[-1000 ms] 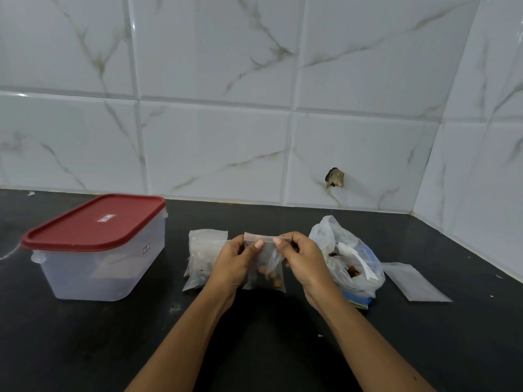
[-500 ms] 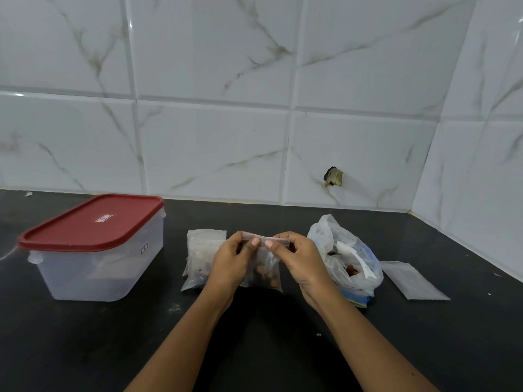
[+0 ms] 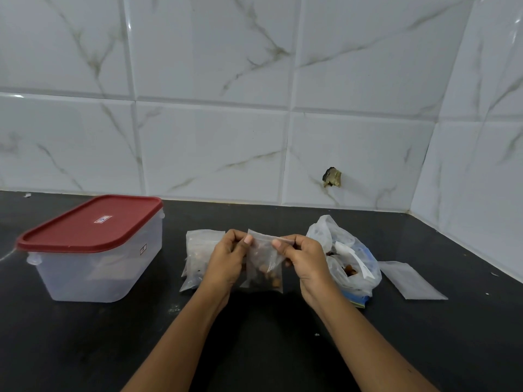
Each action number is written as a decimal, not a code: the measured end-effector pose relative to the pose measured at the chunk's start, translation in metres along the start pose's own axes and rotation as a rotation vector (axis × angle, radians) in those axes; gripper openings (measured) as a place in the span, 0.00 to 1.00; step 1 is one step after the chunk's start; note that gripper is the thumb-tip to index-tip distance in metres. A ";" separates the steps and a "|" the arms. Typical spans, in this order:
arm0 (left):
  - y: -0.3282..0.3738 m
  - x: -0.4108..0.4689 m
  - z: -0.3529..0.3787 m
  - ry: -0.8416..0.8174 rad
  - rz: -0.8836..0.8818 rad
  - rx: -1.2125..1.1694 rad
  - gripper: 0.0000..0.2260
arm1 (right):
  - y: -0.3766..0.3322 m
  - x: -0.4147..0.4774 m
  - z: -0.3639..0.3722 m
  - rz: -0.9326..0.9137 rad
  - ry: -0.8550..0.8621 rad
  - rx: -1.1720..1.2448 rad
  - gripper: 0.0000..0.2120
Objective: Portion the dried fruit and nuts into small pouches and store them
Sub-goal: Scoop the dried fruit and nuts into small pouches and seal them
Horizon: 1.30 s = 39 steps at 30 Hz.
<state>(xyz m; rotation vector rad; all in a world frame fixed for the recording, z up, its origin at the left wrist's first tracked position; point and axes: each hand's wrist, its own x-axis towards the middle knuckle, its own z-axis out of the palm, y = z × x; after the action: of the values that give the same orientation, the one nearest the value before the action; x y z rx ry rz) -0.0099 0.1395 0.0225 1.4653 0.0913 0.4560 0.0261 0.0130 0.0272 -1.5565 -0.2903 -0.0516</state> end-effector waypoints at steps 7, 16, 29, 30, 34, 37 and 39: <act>-0.001 -0.002 0.002 0.084 0.018 0.130 0.09 | 0.000 0.000 0.001 0.041 -0.011 0.056 0.05; -0.001 -0.002 0.004 0.148 0.014 0.152 0.09 | 0.001 0.004 0.002 0.088 0.029 0.035 0.06; 0.016 -0.039 -0.021 0.359 0.204 0.423 0.04 | -0.011 -0.022 0.027 0.042 -0.045 0.073 0.03; 0.016 -0.040 -0.027 0.398 0.198 0.440 0.04 | -0.012 -0.023 0.033 0.054 -0.076 0.079 0.04; 0.010 -0.040 -0.052 0.493 0.210 0.566 0.03 | -0.007 -0.021 0.064 0.080 -0.108 0.056 0.05; 0.002 -0.037 -0.064 0.517 0.164 0.610 0.03 | 0.006 -0.017 0.084 0.043 -0.062 -0.041 0.07; -0.003 -0.031 -0.069 0.515 0.090 0.627 0.04 | 0.012 -0.015 0.092 -0.003 -0.041 -0.121 0.04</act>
<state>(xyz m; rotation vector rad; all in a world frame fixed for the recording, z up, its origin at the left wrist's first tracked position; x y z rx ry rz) -0.0608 0.1926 0.0050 1.9325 0.6257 0.9303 0.0004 0.1017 0.0115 -1.6793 -0.3269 -0.0405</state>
